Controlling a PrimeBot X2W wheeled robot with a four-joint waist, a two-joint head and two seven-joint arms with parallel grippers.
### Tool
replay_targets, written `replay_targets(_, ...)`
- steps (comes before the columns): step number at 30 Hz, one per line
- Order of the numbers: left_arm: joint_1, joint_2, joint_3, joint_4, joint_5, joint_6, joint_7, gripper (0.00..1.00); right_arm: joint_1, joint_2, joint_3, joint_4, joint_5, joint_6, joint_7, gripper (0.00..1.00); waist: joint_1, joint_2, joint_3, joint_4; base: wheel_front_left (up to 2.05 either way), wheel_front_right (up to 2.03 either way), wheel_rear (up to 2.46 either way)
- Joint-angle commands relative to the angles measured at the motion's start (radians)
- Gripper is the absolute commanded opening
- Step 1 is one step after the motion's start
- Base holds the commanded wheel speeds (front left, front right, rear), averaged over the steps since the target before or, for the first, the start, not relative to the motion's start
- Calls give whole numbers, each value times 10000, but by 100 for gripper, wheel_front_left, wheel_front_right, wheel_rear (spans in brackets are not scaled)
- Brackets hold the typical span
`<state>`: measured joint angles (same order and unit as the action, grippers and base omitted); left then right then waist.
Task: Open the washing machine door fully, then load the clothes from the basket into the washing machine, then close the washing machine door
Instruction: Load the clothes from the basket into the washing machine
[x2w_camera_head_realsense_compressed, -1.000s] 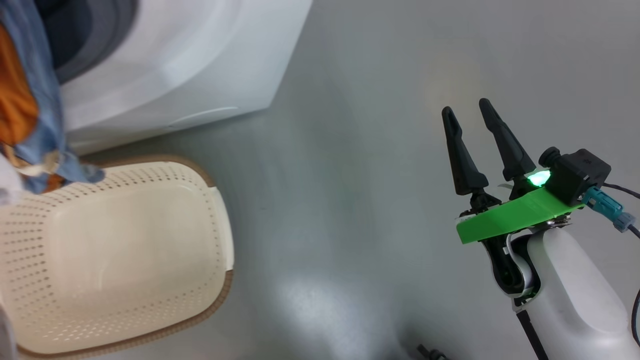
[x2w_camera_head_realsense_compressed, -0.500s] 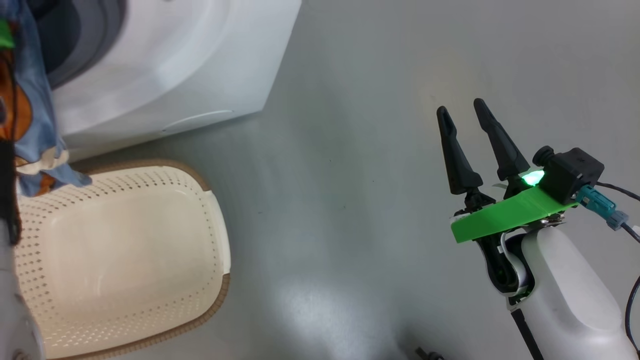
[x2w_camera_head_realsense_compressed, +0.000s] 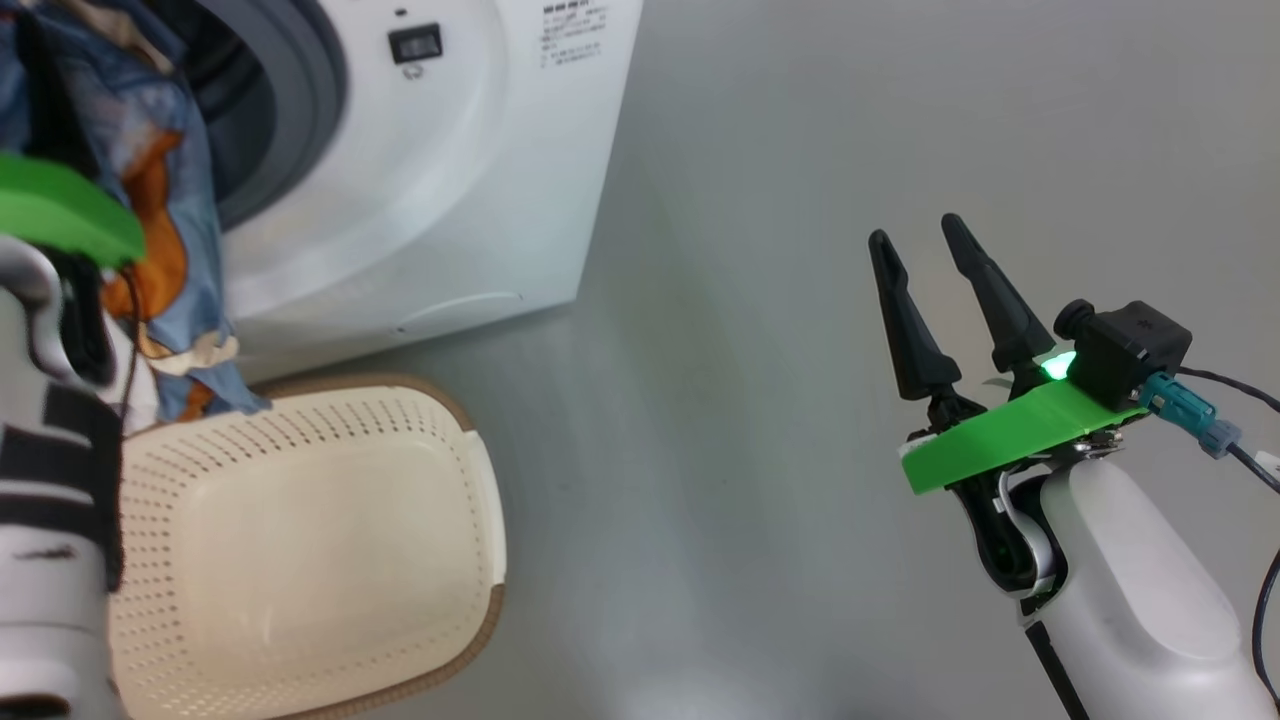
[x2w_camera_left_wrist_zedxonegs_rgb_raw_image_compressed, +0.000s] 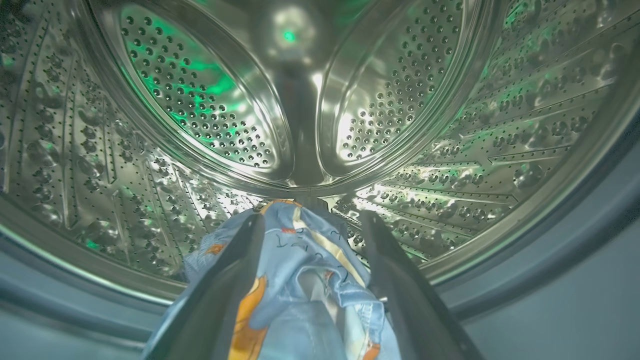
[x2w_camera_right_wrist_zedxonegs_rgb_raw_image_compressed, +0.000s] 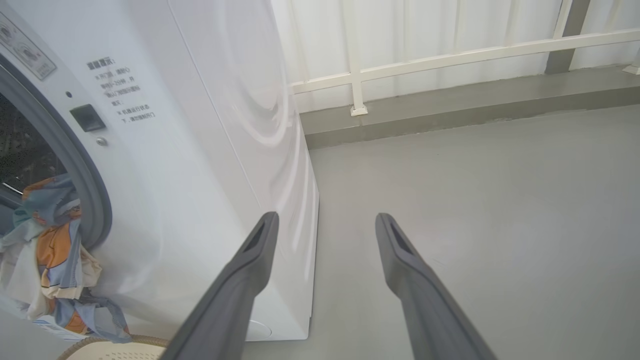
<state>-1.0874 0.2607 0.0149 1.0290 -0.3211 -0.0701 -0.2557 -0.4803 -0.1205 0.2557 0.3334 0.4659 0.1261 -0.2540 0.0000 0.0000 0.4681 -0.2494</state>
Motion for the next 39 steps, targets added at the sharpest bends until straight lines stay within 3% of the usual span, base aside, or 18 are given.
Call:
replay_targets(1,316,318,190,-284,126,-43,-60,100,324,-50,178,-144,54,46,-78,100,0,0,-557,279,0,0,0)
replay_targets(13,2475,-356,363,-1403,274,-225,-60,100,843,-236,326,211,277,46,-78,100,0,0,-2081,992,0,0,0)
replay_targets(28,5696,-1173,636,-4166,513,-372,-61,100,1506,-485,150,346,388,46,-78,100,0,0,-3342,1602,0,0,0)
replay_targets(39,7643,-1448,766,-5861,737,-138,-61,100,1777,-579,137,358,384,46,-78,100,0,0,-3767,1695,0,0,0)
